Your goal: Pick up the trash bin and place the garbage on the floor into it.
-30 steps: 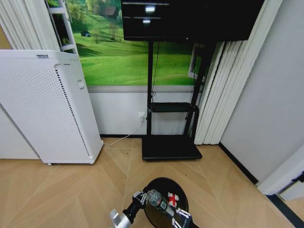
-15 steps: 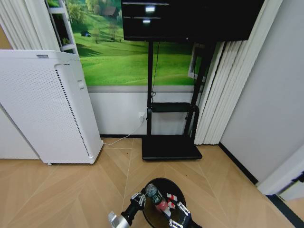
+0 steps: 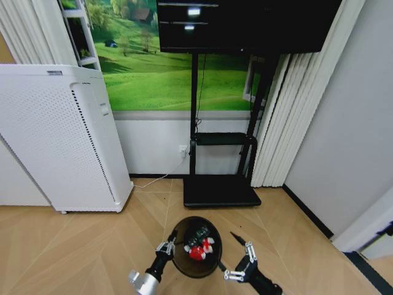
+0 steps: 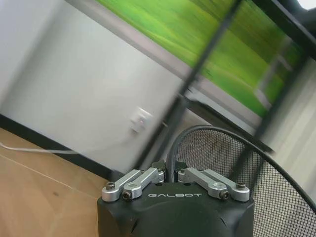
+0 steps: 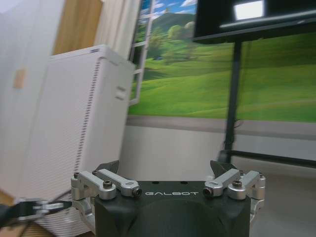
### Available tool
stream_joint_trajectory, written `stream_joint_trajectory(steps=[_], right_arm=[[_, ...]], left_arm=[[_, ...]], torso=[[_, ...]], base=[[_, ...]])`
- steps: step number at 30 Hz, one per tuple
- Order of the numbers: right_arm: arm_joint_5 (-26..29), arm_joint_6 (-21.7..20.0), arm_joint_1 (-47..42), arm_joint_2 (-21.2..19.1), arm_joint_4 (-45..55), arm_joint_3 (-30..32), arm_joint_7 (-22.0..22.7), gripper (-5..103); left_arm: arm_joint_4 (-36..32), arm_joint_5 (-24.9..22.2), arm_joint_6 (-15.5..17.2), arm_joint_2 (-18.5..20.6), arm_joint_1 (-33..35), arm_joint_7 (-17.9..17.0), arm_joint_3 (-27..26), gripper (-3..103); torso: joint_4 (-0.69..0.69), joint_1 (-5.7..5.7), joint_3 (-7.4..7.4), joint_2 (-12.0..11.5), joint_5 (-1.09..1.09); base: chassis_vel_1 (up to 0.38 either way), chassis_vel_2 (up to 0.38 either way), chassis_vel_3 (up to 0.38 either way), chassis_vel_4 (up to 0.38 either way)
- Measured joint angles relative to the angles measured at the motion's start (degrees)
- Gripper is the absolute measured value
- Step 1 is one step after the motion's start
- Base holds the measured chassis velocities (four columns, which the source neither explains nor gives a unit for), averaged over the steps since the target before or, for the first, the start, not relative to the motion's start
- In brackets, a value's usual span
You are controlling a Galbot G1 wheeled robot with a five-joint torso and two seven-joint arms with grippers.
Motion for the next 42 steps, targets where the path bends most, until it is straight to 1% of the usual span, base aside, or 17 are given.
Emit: stream_joint_trajectory(steps=[1,2,3,5,7,8,10,13,14,16,21,26,28,34,36,38,42], right_arm=[[0.0,0.0,0.0,0.0,0.0,0.0,0.0,100],[0.7,0.0,0.4,0.1,-0.1,0.7,1.0,100],[2.2,-0.1,1.1,0.3,-1.2,1.8,4.1,100],[2.7,-0.4,1.3,0.3,-1.6,2.2,5.3,100],[3.3,-1.6,2.1,0.4,-3.0,3.0,9.1,100],[3.3,-1.6,2.1,0.4,-3.0,3.0,9.1,100],[0.7,-3.0,3.4,0.5,-5.0,3.3,13.6,100],[-0.8,-3.7,3.9,0.7,-6.1,3.4,15.6,100],[-2.7,-4.5,4.7,0.9,-7.7,3.5,18.4,100],[-3.3,-6.1,5.6,1.1,-10.2,4.2,21.1,100],[-3.8,-6.7,7.3,1.5,-12.9,4.7,22.1,100],[-4.0,-6.8,7.4,2.6,-14.0,5.0,22.1,100],[-4.6,-6.1,7.1,3.5,-14.8,5.5,21.9,100],[-4.6,-5.3,7.9,4.1,-16.1,5.2,21.7,100],[-4.5,-5.1,7.9,4.1,-16.4,5.2,21.7,100],[-4.1,-4.2,8.1,4.1,-17.2,5.1,21.7,100],[-3.3,-3.6,8.2,4.0,-17.8,5.3,21.7,100]], left_arm=[[0.0,0.0,0.0,0.0,0.0,0.0,0.0,7],[-0.6,-0.8,-0.7,0.5,0.1,-1.8,-0.3,7],[-2.3,-2.8,-1.4,1.4,0.8,-5.3,-1.7,7],[-3.2,-3.6,-1.0,1.4,1.3,-6.6,-2.7,7],[-7.2,-6.4,2.0,1.1,4.3,-11.3,-7.4,7],[-7.2,-6.4,2.0,1.1,4.3,-11.3,-7.4,7],[-10.3,-8.3,5.6,0.7,7.6,-14.7,-13.0,7],[-11.0,-8.5,6.5,0.3,8.6,-15.1,-15.0,7],[-11.9,-8.5,7.5,-0.3,10.0,-15.1,-18.9,7],[-13.0,-9.4,9.5,0.4,14.2,-14.4,-25.4,7],[-12.0,-10.2,9.2,0.3,18.6,-13.6,-29.5,7],[-12.8,-12.6,9.2,-1.4,21.7,-14.2,-30.2,7],[-14.5,-12.9,9.9,-2.4,22.6,-15.8,-30.5,7],[-17.4,-14.3,11.5,-4.6,24.3,-20.3,-32.1,7],[-17.5,-14.5,11.6,-4.9,24.6,-21.1,-32.2,7],[-17.5,-14.9,11.7,-5.3,25.2,-23.8,-32.6,7],[-17.4,-15.3,11.7,-5.5,25.6,-25.7,-33.3,7]], torso=[[0.00,0.00,0.00,0.0,0.00],[-0.01,0.00,0.00,0.0,-0.01],[-0.05,0.00,0.00,0.0,-0.01],[-0.04,0.00,0.00,0.0,0.00],[-0.02,0.00,0.00,0.0,0.00],[-0.02,0.00,0.00,0.0,0.00],[-0.01,0.00,0.00,0.0,-0.01],[-0.01,0.00,0.00,0.0,0.00],[0.00,0.00,0.00,0.0,0.00],[-0.02,0.00,0.00,0.0,0.00],[-0.02,0.00,0.00,0.0,0.01],[0.01,0.01,0.00,0.0,-0.01],[-0.07,0.01,0.00,0.0,0.00],[0.00,0.01,0.00,0.0,0.02],[0.00,0.01,0.00,0.0,0.01],[-0.03,0.01,0.00,0.0,0.01],[-0.01,0.01,0.00,0.0,-0.02]], base=[[0.000,0.000,0.000,0.000],[0.000,0.000,0.000,0.000],[0.000,0.000,0.000,0.000],[0.000,0.000,0.000,0.000],[0.000,0.000,0.000,0.000],[0.000,0.000,0.000,0.000],[0.000,0.000,0.000,0.000],[0.000,0.000,0.000,0.000],[0.000,0.000,0.000,0.000],[0.000,0.000,0.000,0.000],[0.000,0.000,0.000,0.000],[0.000,0.000,0.000,0.000],[0.000,0.000,0.000,0.000],[0.000,0.000,0.000,0.000],[0.074,0.083,-0.027,-0.040],[0.077,0.081,-0.074,-0.059],[0.065,0.079,-0.076,-0.067]])
